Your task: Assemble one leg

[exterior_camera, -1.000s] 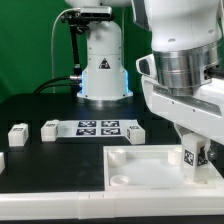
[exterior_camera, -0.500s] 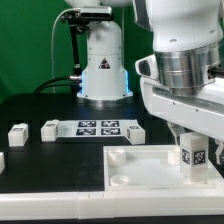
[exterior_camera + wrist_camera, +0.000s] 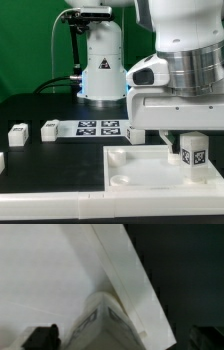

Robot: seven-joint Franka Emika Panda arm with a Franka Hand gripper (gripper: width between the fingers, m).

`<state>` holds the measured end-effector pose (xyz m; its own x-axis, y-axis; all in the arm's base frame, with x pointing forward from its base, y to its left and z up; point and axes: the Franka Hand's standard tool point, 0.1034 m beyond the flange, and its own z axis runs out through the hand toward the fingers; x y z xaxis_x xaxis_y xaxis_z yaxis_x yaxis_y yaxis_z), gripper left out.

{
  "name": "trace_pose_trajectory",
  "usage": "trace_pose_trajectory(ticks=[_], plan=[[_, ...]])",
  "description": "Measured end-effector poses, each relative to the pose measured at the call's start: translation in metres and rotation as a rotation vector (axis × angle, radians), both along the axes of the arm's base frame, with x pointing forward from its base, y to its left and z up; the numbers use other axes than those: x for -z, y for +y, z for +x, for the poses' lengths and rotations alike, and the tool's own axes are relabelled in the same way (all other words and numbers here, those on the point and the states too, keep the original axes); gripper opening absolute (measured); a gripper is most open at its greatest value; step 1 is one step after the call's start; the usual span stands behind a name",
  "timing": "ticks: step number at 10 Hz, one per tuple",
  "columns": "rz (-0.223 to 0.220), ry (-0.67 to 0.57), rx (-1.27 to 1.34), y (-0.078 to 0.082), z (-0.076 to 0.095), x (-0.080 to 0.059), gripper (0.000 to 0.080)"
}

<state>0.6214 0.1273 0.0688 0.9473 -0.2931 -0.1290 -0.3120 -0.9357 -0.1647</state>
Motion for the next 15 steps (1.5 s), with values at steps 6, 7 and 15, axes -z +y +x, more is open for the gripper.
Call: trace_pose_trajectory(ticks=[6, 7, 15], plan=[[0.01, -0.106, -0.36, -0.003, 0.005, 0.001, 0.0637], [0.01, -0.106, -0.36, -0.003, 0.005, 0.001, 0.0443], [-0.015, -0.054, -0.014, -0.012, 0.006, 0.002, 0.0293]])
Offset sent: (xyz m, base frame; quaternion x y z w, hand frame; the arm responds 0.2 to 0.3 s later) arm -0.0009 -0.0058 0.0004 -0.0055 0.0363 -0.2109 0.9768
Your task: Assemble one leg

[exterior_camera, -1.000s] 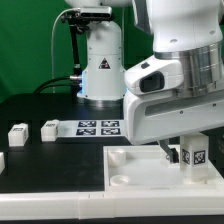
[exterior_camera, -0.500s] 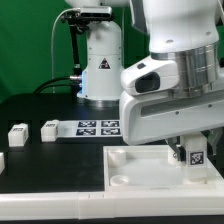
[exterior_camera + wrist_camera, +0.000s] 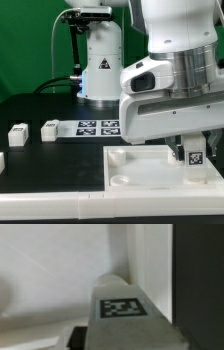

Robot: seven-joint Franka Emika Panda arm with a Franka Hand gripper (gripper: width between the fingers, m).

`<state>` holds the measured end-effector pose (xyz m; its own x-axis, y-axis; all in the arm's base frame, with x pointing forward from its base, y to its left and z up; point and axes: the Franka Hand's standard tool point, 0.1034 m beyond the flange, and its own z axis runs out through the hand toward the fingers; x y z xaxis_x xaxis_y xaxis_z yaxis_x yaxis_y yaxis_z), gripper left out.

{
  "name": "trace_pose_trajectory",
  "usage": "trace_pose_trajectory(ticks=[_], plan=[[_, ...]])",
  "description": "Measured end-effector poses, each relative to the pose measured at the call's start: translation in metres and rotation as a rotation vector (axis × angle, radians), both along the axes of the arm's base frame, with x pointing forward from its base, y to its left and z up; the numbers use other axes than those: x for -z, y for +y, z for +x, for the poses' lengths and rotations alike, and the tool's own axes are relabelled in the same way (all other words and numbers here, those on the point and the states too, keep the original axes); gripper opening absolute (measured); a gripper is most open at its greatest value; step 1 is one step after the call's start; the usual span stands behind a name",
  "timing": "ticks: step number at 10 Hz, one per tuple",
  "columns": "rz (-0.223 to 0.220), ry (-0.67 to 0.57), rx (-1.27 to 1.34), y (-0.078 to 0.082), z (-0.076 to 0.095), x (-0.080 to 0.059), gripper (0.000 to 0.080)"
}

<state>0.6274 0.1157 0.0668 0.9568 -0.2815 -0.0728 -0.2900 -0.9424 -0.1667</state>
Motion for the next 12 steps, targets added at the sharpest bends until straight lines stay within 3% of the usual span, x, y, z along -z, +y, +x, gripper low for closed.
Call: trace_pose_trajectory(ticks=[4, 6, 8, 10, 11, 12], plan=[[-0.029, 0.102, 0.586, 0.006, -0.003, 0.004, 0.0293], [-0.023, 0.159, 0.896, 0.01, -0.003, 0.004, 0.0293], [-0.022, 0.175, 0.974, 0.01, -0.003, 0.004, 0.0293], [-0.02, 0.16, 0.894, 0.01, -0.003, 0.004, 0.0549], [-0.02, 0.152, 0.861, 0.014, -0.004, 0.005, 0.0618], [-0.024, 0.139, 0.777, 0.016, -0.006, 0.006, 0.0618]])
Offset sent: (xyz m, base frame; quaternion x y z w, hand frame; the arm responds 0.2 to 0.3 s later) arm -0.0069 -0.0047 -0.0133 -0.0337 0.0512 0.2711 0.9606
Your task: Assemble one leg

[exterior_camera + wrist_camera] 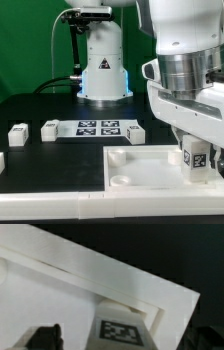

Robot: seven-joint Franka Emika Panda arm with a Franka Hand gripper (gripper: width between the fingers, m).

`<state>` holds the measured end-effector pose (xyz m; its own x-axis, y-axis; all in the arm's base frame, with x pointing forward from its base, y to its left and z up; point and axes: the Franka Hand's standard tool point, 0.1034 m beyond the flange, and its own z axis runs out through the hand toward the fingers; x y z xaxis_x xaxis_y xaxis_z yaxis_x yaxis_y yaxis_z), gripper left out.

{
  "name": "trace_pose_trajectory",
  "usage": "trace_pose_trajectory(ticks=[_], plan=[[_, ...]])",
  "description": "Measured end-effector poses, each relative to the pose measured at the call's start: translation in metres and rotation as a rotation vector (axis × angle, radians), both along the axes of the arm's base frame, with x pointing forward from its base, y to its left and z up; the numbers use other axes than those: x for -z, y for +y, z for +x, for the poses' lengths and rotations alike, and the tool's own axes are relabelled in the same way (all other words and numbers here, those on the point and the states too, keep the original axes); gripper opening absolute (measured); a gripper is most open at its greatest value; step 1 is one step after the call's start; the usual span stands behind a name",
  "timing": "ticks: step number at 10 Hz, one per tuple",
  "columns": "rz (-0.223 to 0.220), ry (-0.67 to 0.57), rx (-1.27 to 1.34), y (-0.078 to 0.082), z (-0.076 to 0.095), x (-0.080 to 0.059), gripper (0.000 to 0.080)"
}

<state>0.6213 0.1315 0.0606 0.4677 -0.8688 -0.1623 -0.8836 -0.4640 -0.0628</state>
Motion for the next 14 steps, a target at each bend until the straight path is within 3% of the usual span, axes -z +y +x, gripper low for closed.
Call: trace_pose_trajectory(ticks=[4, 8, 12, 13, 14], plan=[[-0.028, -0.08, -0.591, 0.004, -0.006, 0.005, 0.0649], [-0.037, -0.153, -1.041, -0.006, 0.003, -0.001, 0.0649], [-0.039, -0.181, -1.219, -0.009, 0.005, -0.003, 0.0649], [-0.039, -0.181, -1.219, -0.009, 0.005, -0.003, 0.0559], [-0.039, -0.181, -1.219, -0.009, 0.005, -0.003, 0.0559]])
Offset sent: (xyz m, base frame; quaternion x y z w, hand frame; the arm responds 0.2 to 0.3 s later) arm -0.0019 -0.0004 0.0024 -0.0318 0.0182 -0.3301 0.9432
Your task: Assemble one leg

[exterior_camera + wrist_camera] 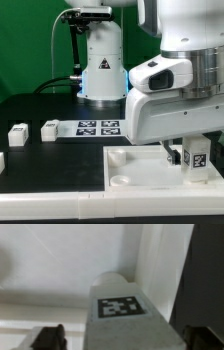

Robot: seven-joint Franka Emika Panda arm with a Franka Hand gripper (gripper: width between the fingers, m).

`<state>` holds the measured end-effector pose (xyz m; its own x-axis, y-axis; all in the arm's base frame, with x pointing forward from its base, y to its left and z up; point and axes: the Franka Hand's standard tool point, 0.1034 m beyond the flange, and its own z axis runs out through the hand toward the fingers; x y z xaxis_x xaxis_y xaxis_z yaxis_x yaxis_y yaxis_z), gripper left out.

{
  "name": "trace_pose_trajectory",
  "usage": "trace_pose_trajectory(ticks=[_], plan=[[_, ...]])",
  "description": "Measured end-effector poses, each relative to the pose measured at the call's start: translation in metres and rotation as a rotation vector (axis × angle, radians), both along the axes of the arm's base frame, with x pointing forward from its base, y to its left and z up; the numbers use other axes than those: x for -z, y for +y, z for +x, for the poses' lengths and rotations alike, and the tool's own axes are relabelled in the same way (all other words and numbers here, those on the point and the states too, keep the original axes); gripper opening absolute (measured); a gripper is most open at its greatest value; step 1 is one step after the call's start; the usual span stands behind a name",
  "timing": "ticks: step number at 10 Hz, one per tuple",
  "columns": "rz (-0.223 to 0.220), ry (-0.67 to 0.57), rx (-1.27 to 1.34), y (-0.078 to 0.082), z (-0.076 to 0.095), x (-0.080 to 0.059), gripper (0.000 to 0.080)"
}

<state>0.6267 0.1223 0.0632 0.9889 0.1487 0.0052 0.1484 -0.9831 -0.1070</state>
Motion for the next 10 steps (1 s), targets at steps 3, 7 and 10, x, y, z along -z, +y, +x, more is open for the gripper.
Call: trace_pose_trajectory(ticks=[3, 7, 10], plan=[[-0.001, -0.001, 0.001, -0.0008, 0.0002, 0.0, 0.0288], [0.013, 0.021, 0.27, -0.0028, 0.0003, 0.0002, 0.0288], [0.003, 0.066, 0.692, -0.0037, 0.0001, 0.0007, 0.0288]])
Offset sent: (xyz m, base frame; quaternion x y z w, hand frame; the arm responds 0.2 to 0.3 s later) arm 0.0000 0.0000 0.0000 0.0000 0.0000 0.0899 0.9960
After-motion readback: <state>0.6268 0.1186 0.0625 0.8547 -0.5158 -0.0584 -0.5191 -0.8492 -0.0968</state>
